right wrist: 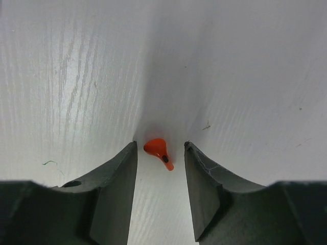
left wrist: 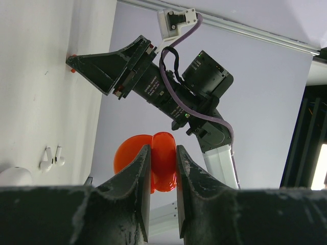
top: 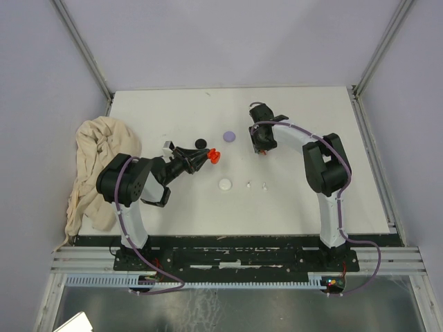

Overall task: Insert the wireless bluetooth earbuds into the charging case
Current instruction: Pick up the earbud from the center of the board.

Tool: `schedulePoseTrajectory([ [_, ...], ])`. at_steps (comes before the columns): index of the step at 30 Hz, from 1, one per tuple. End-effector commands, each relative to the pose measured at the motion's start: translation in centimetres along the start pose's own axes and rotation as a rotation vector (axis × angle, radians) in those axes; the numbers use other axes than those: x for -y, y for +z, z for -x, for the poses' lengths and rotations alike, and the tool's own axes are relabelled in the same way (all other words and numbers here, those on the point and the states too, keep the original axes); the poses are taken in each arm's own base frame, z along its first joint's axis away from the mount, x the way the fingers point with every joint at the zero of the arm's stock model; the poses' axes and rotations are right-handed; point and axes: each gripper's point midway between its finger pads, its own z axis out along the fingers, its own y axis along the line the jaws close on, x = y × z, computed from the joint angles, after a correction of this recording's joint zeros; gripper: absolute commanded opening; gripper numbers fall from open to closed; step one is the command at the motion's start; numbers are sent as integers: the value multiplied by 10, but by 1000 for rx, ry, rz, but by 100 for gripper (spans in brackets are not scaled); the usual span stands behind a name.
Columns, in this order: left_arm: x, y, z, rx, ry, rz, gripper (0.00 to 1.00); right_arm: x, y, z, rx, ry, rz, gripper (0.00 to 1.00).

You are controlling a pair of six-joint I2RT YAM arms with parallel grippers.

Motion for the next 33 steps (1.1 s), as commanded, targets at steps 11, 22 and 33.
schedulePoseTrajectory([
  [11, 38, -4, -10, -38, 160, -172, 3, 3, 6, 10, 7, 17, 14, 42],
  [22, 39, -4, -10, -39, 162, -174, 3, 1, 7, 9, -5, 19, 32, 30],
  [33, 40, -4, -11, -41, 164, -175, 3, 0, -10, 26, 75, 28, 59, 6],
])
